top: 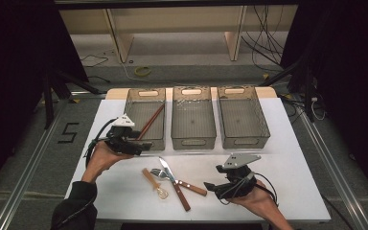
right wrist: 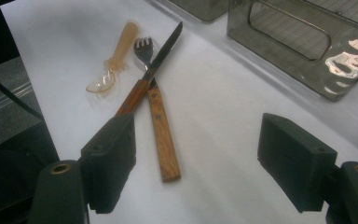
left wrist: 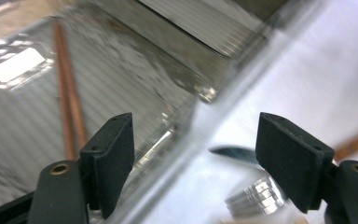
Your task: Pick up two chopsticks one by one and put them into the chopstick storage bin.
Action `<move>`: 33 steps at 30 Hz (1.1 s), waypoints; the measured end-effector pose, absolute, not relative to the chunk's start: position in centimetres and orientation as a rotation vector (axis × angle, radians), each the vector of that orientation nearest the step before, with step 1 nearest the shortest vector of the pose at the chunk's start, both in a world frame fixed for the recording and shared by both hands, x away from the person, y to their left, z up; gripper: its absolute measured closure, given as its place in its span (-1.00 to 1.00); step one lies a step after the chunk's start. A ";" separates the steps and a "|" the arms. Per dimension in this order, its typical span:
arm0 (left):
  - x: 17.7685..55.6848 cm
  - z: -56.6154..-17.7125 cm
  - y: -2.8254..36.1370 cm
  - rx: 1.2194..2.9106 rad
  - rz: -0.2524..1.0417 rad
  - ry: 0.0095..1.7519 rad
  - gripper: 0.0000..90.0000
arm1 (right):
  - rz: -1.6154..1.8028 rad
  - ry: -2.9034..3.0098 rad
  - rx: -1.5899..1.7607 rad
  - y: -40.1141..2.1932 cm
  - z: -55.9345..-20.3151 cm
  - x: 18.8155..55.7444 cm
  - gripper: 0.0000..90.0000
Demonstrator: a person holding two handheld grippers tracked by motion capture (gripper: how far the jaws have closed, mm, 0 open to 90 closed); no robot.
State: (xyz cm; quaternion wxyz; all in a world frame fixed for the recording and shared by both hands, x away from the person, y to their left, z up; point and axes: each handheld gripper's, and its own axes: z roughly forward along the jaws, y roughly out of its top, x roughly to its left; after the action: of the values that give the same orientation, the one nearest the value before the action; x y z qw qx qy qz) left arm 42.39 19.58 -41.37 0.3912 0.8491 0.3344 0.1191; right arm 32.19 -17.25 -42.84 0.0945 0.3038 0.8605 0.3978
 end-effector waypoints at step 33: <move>39.4 -45.0 17.1 2.348 0.208 0.843 -0.26 | 1.166 2.571 0.900 -17.2 -43.1 32.1 -0.36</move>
State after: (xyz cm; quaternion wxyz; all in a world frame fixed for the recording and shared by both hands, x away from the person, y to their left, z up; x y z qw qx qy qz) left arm 39.35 17.11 -44.96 0.3138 0.8906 0.3196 0.0789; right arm 32.11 -17.21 -43.13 0.0890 0.3027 0.8642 0.3919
